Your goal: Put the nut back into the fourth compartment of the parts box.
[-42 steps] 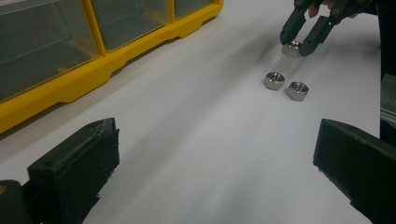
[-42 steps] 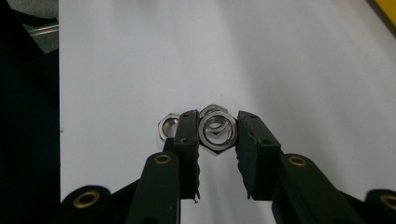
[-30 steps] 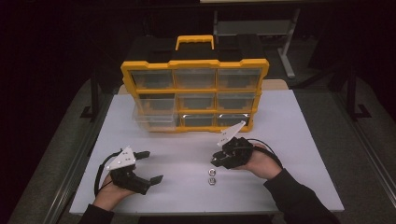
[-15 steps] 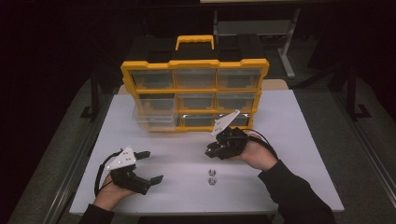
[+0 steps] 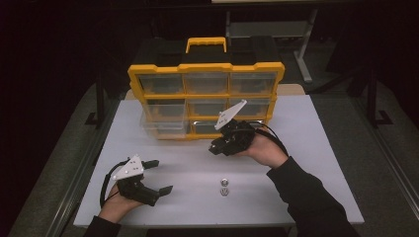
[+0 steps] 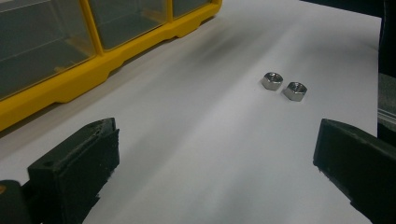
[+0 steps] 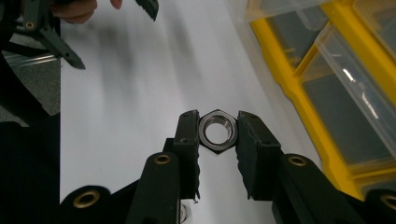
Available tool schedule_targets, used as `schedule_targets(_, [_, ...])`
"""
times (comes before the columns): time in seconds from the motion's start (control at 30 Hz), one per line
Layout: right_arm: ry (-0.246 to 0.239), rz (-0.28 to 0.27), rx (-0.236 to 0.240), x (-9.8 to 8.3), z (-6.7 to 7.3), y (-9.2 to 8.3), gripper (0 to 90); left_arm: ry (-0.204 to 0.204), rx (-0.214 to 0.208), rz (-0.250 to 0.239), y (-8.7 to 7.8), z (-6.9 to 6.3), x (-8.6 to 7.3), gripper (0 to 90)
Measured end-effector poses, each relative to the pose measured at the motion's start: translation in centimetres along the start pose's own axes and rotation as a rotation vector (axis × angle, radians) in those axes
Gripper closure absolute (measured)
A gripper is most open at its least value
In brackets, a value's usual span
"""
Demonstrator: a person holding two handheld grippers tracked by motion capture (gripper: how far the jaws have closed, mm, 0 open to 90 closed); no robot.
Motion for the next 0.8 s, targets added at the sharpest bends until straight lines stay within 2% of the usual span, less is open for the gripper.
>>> schedule_targets(0.37, [-0.022, -0.009, -0.009, 3.5, -0.7, -0.9, 69.3, -0.001, 0.001, -0.001, 0.0, 0.0, 0.0, 0.0])
schedule_targets(0.43, [-0.006, -0.001, -0.005, 3.9, -0.6, -1.1, 69.4, -0.005, -0.001, -0.005, 0.0, 0.0, 0.0, 0.0])
schedule_targets(0.5, [-0.032, -0.014, -0.012, 4.5, -0.9, -1.2, 69.4, -0.009, -0.002, -0.007, 0.0, -0.1, 0.1, 0.0])
schedule_targets(0.8, [-0.047, -0.021, -0.028, 6.6, -1.3, -2.3, 69.4, -0.013, -0.004, -0.011, 0.0, -0.1, 0.1, 0.0])
Point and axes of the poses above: each handheld gripper's, and its own axes: y roughly forward along the jaws, x roughly out of its top, z roughly to its left, the point moved 9 cm from there along y, roughly forward along the jaws, and after that the axes turned 7 degrees about z, right-handed, at the moved point
